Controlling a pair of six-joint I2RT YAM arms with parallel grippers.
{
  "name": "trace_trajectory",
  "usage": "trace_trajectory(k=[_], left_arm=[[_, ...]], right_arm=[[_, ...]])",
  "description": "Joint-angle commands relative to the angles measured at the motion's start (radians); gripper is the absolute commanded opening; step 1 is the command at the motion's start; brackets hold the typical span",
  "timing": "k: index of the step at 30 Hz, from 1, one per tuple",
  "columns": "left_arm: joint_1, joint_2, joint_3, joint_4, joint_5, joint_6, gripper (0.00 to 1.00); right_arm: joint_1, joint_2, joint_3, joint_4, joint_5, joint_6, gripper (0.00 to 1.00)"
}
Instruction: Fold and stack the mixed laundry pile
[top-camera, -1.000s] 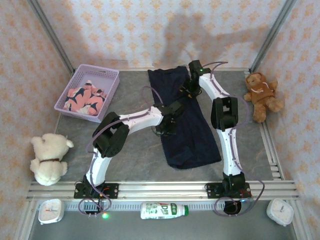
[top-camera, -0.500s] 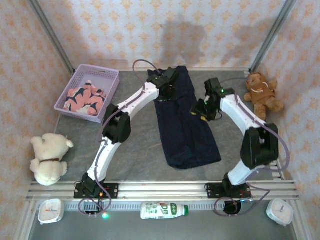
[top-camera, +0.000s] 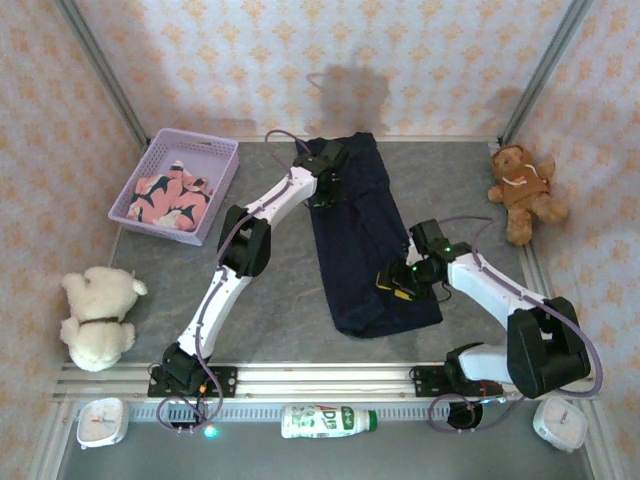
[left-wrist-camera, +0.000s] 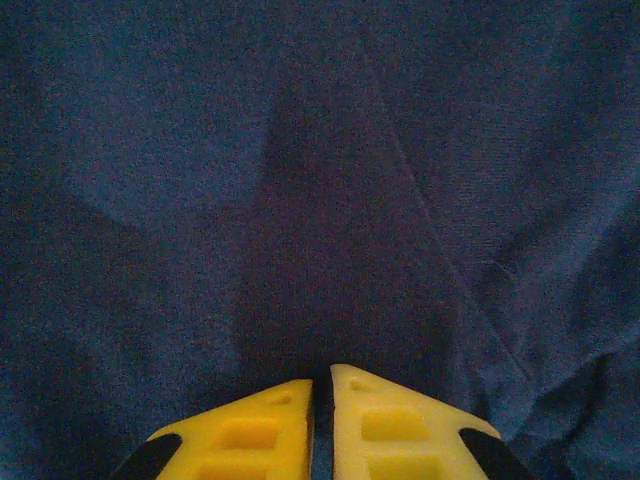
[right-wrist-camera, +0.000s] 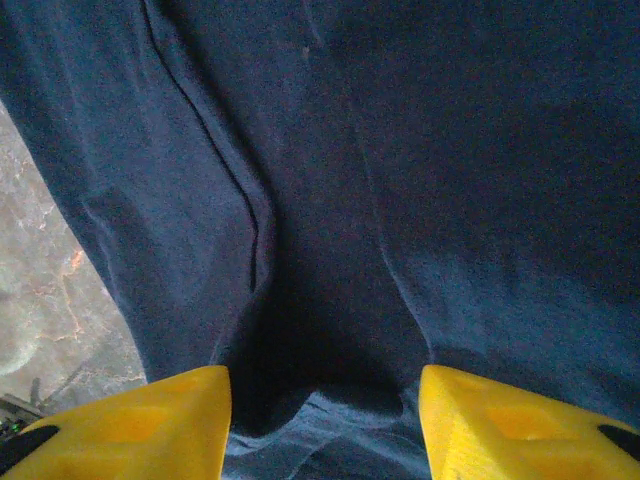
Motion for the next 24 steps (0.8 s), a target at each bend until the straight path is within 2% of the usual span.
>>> trace_trajectory(k=[1,4,13,15,18,19,20,24], left_arm=[[0.012,0.048,0.016,-0.033,-0.005,-0.030,0.13],[0.022,0.073,0.030,-0.043,-0.004,-0.049,0.13],[0.033,0.092,0.042,-0.068,-0.004,-0.049,0.13],[0.034,0.093,0.043,-0.075,-0.009,-0.047,0.13],[0.041,0.096,0.043,-0.087,-0.022,-0.052,0.13],[0.044,0.099,0.043,-0.088,-0.022,-0.055,0.13],[0.047,0.100,0.043,-0.089,-0.023,-0.059,0.13],[0.057,0.107,0.043,-0.084,-0.025,-0.067,0.13]], right_arm=[[0.004,-0.004,-0.037,0.087,-0.045,-0.005,0.49],[0.020,0.003,-0.050,0.103,-0.052,-0.004,0.45],[0.124,0.117,-0.034,0.154,-0.026,0.016,0.44],[0.124,0.117,-0.030,0.151,-0.026,0.020,0.37],[0.125,0.084,-0.033,0.124,-0.031,0.032,0.21],[0.125,0.068,-0.035,0.105,-0.033,0.039,0.12],[0.125,0.053,-0.036,0.079,-0.035,0.043,0.00],[0.125,-0.020,-0.028,-0.068,0.001,0.079,0.00]])
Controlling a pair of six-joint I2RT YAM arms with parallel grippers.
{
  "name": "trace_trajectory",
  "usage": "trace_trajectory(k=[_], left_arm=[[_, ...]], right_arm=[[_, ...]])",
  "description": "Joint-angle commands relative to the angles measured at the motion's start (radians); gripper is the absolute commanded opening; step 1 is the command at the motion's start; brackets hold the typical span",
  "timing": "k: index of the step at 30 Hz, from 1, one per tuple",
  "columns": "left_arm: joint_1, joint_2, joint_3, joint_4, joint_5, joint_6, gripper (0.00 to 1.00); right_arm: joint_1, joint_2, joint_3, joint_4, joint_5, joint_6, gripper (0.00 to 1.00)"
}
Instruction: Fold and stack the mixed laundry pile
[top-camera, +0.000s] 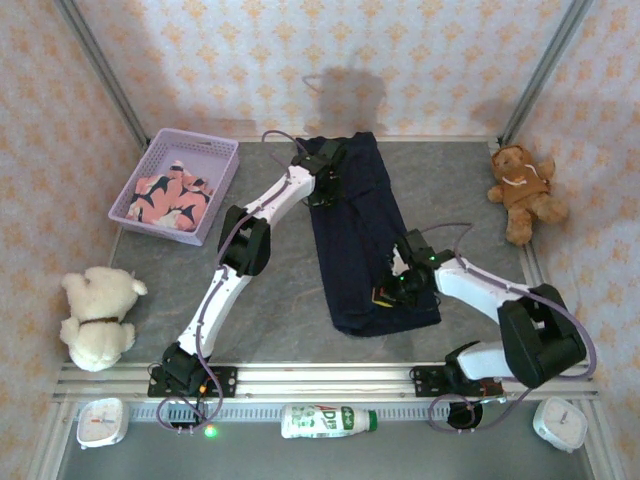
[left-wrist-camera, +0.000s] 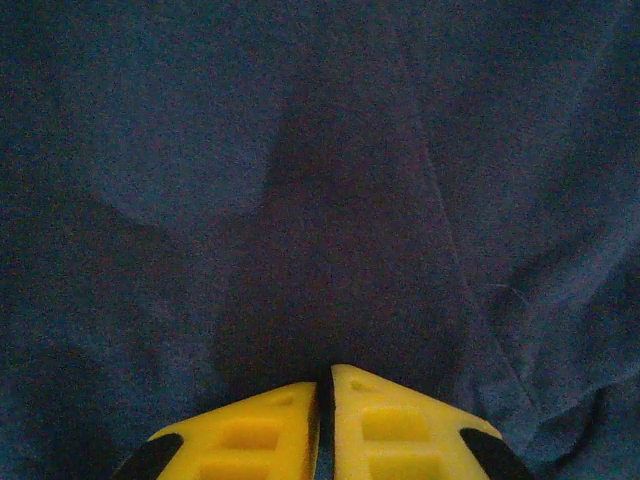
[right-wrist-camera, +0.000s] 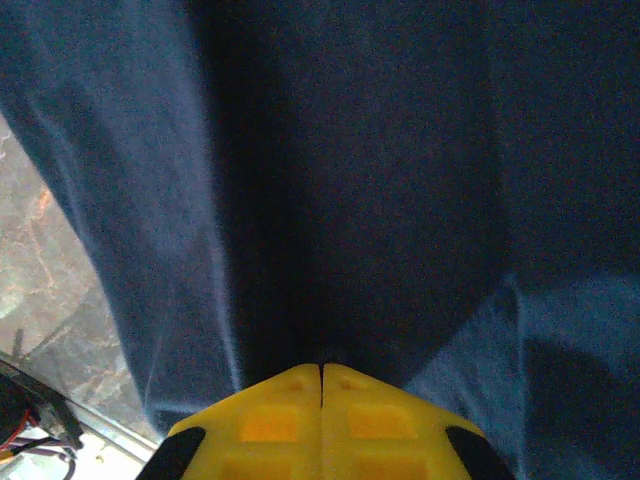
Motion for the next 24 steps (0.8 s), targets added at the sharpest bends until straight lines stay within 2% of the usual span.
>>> trace_trajectory(k=[1,7,10,11,14,16,21,24], left_arm=[[0.035,0.077,-0.004,-0.076,-0.041,-0.016,0.13],[0.038,0.085,-0.004,-0.066,-0.037,-0.018,0.13],[0.038,0.086,-0.003,-0.059,-0.025,-0.025,0.13],[0.038,0.086,-0.003,-0.056,-0.021,-0.026,0.13],[0.036,0.084,0.005,-0.052,-0.002,-0.025,0.15],[0.034,0.082,0.007,-0.047,0.015,-0.022,0.18],[0.028,0.073,0.010,-0.045,0.040,-0.016,0.28],[0.026,0.071,0.010,-0.041,0.052,-0.017,0.33]], right_arm=[[0.006,-0.075,0.023,-0.177,0.040,0.039,0.00],[0.006,-0.128,0.014,-0.387,0.091,0.084,0.00],[0.005,-0.125,0.017,-0.396,0.120,0.087,0.11],[0.006,-0.113,0.030,-0.396,0.136,0.090,0.18],[0.006,-0.083,0.114,-0.456,0.274,0.108,0.40],[0.006,-0.088,0.169,-0.474,0.335,0.103,0.46],[0.021,-0.120,0.227,-0.389,0.255,0.071,0.47],[0.104,-0.099,0.258,-0.357,0.248,0.022,0.43]])
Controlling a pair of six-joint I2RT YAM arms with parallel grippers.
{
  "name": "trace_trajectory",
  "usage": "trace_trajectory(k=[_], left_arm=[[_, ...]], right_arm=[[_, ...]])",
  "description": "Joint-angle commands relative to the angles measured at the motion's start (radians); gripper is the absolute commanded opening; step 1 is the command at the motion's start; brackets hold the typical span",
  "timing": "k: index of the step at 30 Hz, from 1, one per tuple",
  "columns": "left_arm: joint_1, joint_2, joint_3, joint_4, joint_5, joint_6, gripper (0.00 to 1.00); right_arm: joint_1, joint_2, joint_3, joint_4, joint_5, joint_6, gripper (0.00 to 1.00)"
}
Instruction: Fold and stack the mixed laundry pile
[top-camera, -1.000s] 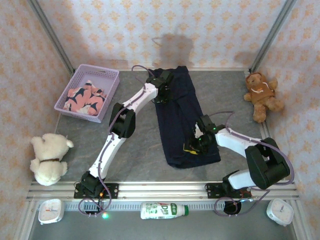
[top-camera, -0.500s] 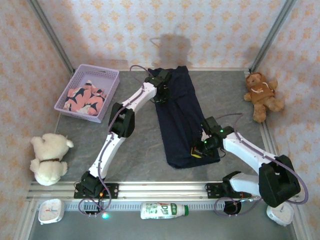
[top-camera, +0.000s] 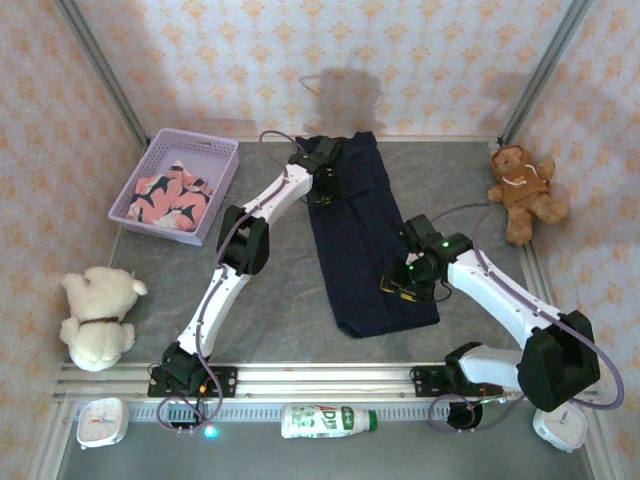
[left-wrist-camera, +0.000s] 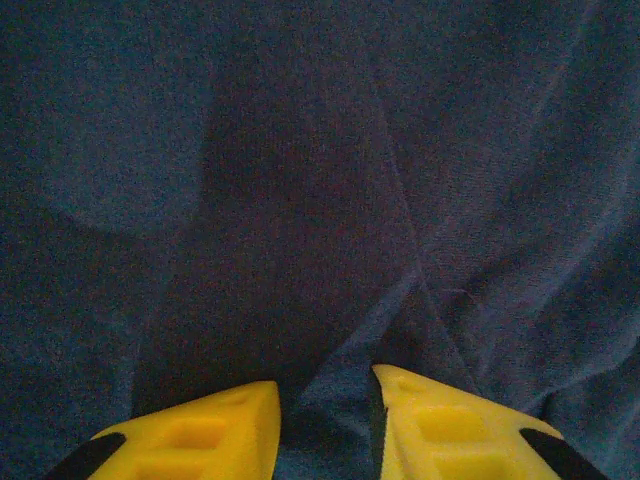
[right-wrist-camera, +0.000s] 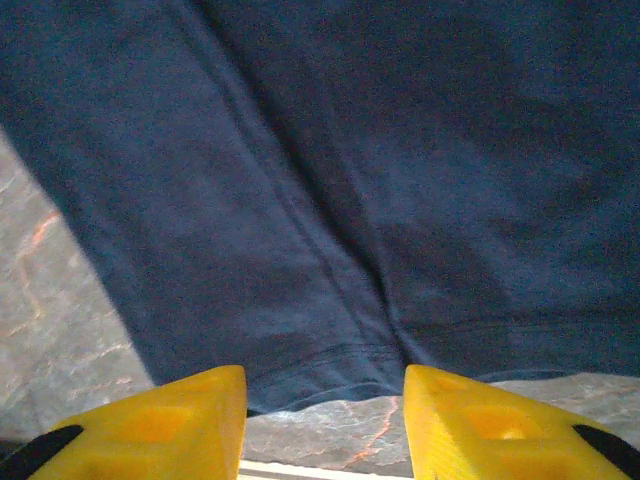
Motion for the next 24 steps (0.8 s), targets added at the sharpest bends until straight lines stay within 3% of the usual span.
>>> trace_trajectory(k=[1,6,10,19,24], left_arm=[[0.014,0.066,-0.007,-0.059,-0.006,0.004,0.33],[0.014,0.078,-0.008,-0.068,0.000,0.004,0.33],[0.014,0.089,-0.008,-0.076,0.002,0.005,0.33],[0.016,0.094,-0.008,-0.096,-0.006,0.019,0.33],[0.015,0.098,-0.015,-0.102,-0.002,0.020,0.33]], right_arm=[[0.098,0.024,0.045,0.025,0.009,-0.071,0.43],[0.304,0.155,0.122,0.043,0.028,-0.146,0.38],[0.413,0.255,0.142,0.063,0.067,-0.153,0.34],[0.522,0.366,0.128,0.135,0.097,-0.165,0.29],[0.527,0.383,0.117,0.141,0.112,-0.164,0.25]])
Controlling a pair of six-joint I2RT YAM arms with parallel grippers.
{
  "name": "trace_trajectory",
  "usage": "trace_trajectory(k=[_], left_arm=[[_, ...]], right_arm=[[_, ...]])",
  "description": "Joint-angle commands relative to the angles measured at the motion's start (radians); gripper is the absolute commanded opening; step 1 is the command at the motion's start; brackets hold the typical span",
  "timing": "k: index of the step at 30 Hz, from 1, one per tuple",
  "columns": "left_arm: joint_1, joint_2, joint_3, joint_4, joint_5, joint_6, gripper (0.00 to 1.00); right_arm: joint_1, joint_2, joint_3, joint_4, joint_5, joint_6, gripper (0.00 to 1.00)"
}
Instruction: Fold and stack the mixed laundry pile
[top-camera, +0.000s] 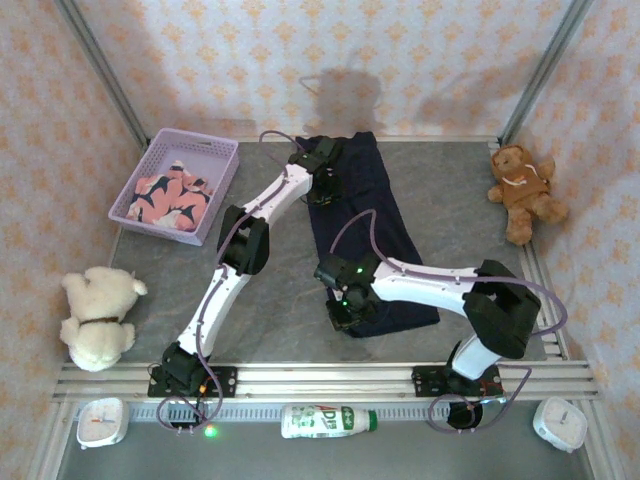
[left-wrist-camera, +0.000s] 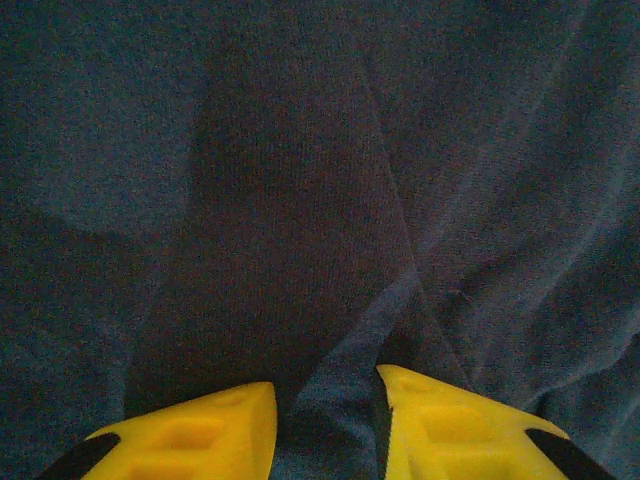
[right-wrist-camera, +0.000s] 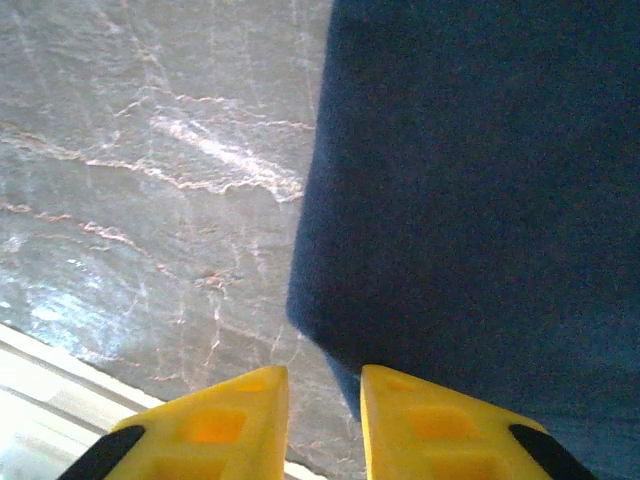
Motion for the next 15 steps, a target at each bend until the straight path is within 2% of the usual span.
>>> trace_trajectory(k=[1,8,15], left_arm=[[0.015,0.090,-0.026,-0.098,-0.010,0.017,0.33],[0.015,0.090,-0.034,-0.102,-0.008,0.020,0.33],[0.015,0.088,-0.036,-0.105,-0.009,0.021,0.33]], right_arm=[[0.005,-0.001,-0.016,0.011,0.053,-0.012,0.25],[0.016,0.020,-0.036,-0.003,0.100,-0.010,0.25],[0.044,0.091,-0.010,-0.032,0.181,-0.022,0.35]])
